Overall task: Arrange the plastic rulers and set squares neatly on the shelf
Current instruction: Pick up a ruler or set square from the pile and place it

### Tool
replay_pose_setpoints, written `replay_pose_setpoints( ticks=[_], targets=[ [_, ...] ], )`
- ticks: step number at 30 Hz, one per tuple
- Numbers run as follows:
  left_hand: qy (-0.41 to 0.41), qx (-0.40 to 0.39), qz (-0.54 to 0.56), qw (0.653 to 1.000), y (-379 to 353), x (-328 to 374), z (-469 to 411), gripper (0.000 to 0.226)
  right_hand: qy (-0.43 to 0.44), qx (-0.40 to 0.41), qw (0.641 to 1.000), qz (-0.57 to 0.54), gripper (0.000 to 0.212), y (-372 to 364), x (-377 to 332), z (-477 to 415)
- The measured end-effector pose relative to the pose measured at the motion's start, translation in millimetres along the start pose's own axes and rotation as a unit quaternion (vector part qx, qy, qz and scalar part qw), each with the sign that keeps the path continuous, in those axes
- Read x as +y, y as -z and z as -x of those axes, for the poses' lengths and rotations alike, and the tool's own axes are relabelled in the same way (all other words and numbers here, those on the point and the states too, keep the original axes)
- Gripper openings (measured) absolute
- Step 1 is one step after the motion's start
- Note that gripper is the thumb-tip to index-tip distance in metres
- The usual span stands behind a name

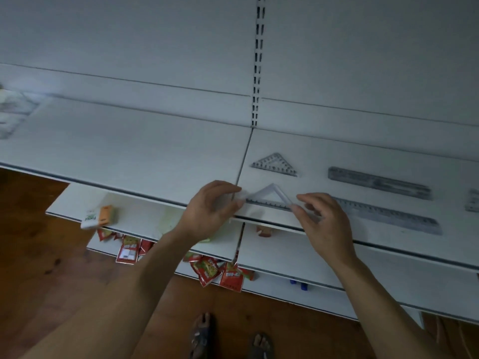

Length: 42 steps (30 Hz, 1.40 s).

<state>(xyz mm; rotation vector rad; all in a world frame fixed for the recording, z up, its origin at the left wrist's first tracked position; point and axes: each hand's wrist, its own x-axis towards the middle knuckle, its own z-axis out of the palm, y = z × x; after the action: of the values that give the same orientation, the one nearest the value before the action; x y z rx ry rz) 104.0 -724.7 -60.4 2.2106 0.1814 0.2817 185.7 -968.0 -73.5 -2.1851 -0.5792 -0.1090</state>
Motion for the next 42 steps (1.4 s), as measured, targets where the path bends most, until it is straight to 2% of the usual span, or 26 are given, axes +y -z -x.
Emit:
replay_pose_setpoints(
  ticks=[3,7,11,17,21,27,36,42],
  targets=[
    [0.004,0.011,-0.027,1.0,19.1,-2.7,12.6,0.032,0.011,0.017,1.0,0.007,0.029,-1.0,-15.4,-4.1],
    [0.025,0.036,-0.043,0.998,62.9,-17.0,29.3,0.033,0.024,0.019,0.999,0.012,0.022,-26.3,-60.0,-21.6],
    [0.058,0.071,-0.079,0.993,129.3,-42.7,54.7,0.033,0.032,-0.039,0.999,0.007,0.025,-85.9,-125.1,-40.3],
    [0.088,0.114,-0.236,0.961,252.1,-91.6,112.2,0.038,0.09,-0.125,0.988,0.005,0.025,-200.6,-240.0,-49.8],
    [0.128,0.141,-0.279,0.941,319.2,-124.2,148.7,0.041,0.117,-0.183,0.976,0.014,0.03,-261.5,-305.6,-51.8],
    [0.194,0.173,-0.288,0.922,386.9,-170.2,181.9,0.044,0.159,-0.242,0.957,0.035,0.034,-336.2,-386.4,-59.5],
    [0.212,0.191,-0.302,0.91,466.4,-251.5,149.5,0.04,0.17,-0.298,0.938,0.043,0.039,-453.8,-456.4,-115.3],
    [0.211,0.166,-0.285,0.92,525.0,-308.5,83.4,0.039,0.145,-0.3,0.935,0.124,0.051,-535.2,-488.4,-186.9]
  ],
)
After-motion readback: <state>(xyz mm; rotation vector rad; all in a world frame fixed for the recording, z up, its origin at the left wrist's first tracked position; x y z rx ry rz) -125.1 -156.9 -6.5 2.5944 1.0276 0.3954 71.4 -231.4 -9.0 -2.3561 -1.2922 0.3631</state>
